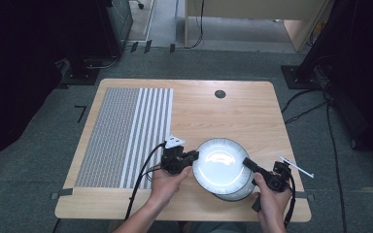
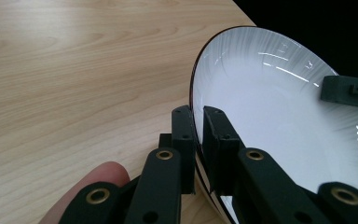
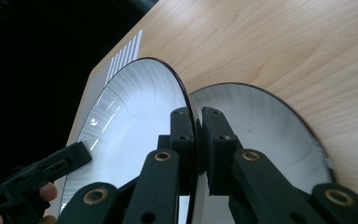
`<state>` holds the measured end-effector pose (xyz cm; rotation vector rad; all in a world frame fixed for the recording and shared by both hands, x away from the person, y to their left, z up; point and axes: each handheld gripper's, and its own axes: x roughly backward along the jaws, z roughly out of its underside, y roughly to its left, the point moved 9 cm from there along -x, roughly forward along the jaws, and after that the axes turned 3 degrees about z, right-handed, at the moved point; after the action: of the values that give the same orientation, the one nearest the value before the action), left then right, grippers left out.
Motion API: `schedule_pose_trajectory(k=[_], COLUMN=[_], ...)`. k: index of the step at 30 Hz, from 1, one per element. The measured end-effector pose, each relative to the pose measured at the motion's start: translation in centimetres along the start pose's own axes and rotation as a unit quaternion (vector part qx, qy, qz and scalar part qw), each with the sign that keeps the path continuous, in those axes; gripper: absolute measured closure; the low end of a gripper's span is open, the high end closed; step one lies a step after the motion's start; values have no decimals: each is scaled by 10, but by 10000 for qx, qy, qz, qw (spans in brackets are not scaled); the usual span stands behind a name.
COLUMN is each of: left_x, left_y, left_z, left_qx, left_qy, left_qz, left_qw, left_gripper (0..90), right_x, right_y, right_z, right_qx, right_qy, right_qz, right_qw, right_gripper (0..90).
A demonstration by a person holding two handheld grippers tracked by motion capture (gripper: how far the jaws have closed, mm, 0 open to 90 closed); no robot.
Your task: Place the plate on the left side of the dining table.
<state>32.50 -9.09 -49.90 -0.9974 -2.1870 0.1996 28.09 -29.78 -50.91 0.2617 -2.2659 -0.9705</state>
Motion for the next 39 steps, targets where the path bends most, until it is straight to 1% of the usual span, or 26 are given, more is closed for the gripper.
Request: schedule_pose_trajectory(k=[1,2,3,5,6,7,8,11,14,15,16,19,20,21,23,24,25,27,32,39], left_x=[2,2,8,13,13,17,19,28,33,36,41,48,48,52,57,57,63,69,86,110], left_y=[2,2,8,13,13,16,19,27,32,34,40,49,49,55,61,61,68,75,96,125], left_z=[-1,-1,-3,-5,-5,-6,-6,-8,-9,-9,-10,-11,-11,-11,-12,-12,-14,-14,-14,-15], left_qx=[26,26,44,76,76,116,132,186,214,215,240,284,284,325,349,349,365,385,487,632], left_qy=[-24,-24,-55,-108,-108,-131,-149,-210,-239,-251,-289,-319,-319,-353,-371,-371,-407,-443,-525,-671], left_qz=[-16,-16,-50,-79,-79,-86,-98,-140,-166,-177,-207,-274,-274,-325,-377,-377,-430,-491,-613,-792], left_qw=[10000,10000,10000,9999,9999,9998,9998,9995,9993,9993,9991,9987,9987,9983,9980,9980,9976,9971,9955,9926], left_gripper=[840,841,841,841,842,842,844,844,844,844,844,844,845,846,848,848,849,850,853,855], right_x=[-2,-2,-7,-12,-12,-14,-18,-24,-30,-30,-35,-43,-43,-50,-55,-55,-62,-69,-86,-113], right_y=[3,3,9,17,17,20,28,36,44,44,49,56,56,61,67,67,73,79,99,127], right_z=[0,0,1,1,1,1,1,2,4,4,5,9,9,11,14,14,16,19,26,36], right_qx=[-13,-13,21,40,40,75,116,180,198,198,208,183,183,195,189,189,212,203,306,421], right_qy=[18,18,32,58,58,58,87,113,174,174,194,274,274,295,339,339,357,386,490,643], right_qz=[-17,-17,-39,-67,-67,-67,-96,-118,-175,-175,-234,-261,-261,-281,-294,-294,-321,-365,-441,-553], right_qw=[10000,10000,10000,10000,10000,9999,9998,9997,9995,9995,9993,9991,9991,9990,9988,9988,9986,9984,9974,9955], right_gripper=[846,846,846,845,845,846,846,845,845,845,845,845,845,846,846,846,847,847,847,848])
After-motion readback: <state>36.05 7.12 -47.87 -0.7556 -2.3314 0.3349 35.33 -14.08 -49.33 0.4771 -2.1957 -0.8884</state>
